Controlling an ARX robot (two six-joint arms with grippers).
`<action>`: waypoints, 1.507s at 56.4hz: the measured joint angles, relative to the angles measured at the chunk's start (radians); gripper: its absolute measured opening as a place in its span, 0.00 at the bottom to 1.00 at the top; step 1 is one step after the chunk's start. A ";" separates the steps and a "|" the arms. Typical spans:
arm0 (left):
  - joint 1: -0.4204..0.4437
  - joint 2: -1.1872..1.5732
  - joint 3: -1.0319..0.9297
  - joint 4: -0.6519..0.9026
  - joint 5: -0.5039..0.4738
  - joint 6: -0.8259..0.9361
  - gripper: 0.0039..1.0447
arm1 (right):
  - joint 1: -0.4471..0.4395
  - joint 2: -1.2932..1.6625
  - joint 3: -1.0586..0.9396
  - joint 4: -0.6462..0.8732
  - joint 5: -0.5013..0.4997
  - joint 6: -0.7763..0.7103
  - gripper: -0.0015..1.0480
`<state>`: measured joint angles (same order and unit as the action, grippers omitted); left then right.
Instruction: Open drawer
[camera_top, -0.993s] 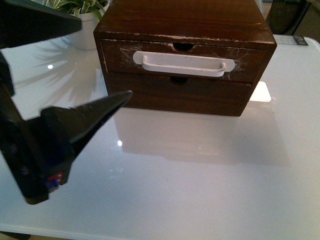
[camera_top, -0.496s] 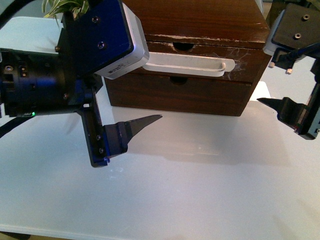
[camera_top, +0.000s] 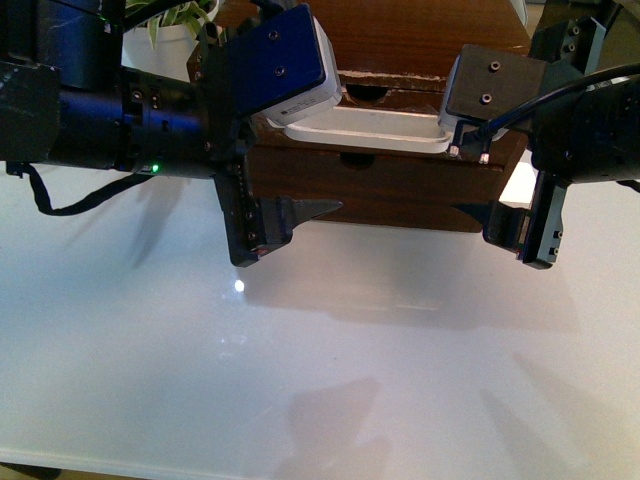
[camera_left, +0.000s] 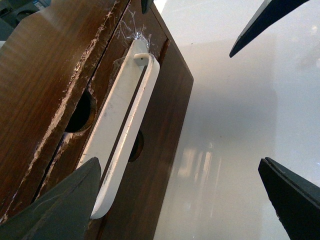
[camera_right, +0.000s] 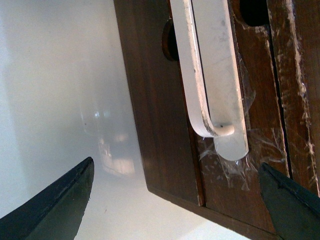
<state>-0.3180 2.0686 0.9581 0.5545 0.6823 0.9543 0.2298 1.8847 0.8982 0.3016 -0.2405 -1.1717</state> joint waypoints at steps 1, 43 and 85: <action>0.000 0.006 0.007 -0.001 0.000 0.001 0.92 | 0.004 0.003 0.004 -0.001 0.000 0.000 0.91; -0.008 0.143 0.203 -0.138 0.022 0.047 0.92 | 0.083 0.126 0.147 -0.048 -0.024 -0.015 0.91; -0.005 0.202 0.310 -0.241 0.016 0.082 0.92 | 0.086 0.156 0.180 -0.057 -0.046 -0.006 0.91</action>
<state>-0.3225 2.2707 1.2682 0.3130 0.6987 1.0359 0.3161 2.0403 1.0782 0.2447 -0.2863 -1.1778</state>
